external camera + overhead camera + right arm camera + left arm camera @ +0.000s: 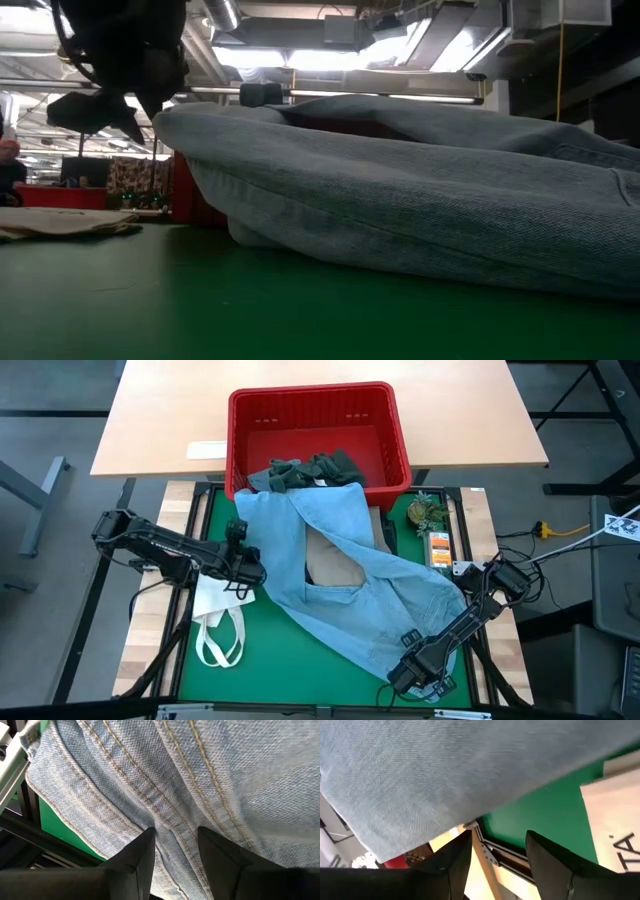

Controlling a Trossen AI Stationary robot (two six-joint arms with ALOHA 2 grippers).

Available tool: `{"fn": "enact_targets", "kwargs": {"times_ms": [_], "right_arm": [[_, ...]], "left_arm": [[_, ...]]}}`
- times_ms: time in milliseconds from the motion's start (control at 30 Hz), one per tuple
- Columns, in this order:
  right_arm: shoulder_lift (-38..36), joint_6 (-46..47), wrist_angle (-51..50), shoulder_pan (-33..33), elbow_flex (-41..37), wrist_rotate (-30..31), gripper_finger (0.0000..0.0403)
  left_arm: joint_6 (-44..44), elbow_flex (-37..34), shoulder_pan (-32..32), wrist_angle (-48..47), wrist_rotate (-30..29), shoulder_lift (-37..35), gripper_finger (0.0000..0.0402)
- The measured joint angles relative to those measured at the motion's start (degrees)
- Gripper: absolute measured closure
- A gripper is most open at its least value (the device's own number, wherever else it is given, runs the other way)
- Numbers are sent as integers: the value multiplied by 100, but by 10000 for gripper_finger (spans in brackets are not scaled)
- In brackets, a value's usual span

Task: Fold laundry
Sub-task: Remove the blue pants from the laundry bin

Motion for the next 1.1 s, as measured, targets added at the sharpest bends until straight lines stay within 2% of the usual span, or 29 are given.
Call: {"fn": "enact_targets", "kwargs": {"times_ms": [200,567,700,867,1100], "right_arm": [[0,0,-1,0,0,-1,253],[0,1,-1,0,0,-3,253],[0,1,-1,-2,0,-3,253],[0,0,-1,-4,0,-6,253],[0,1,-1,-5,0,-8,253]], "left_arm": [[-103,0,-441,-321,-4,0,221],[-116,0,-1243,-297,-15,-2,221],[-146,0,-1442,-187,-250,-2,221],[-226,0,-1534,177,-539,-4,221],[-245,0,-1344,195,-159,-4,221]]}}
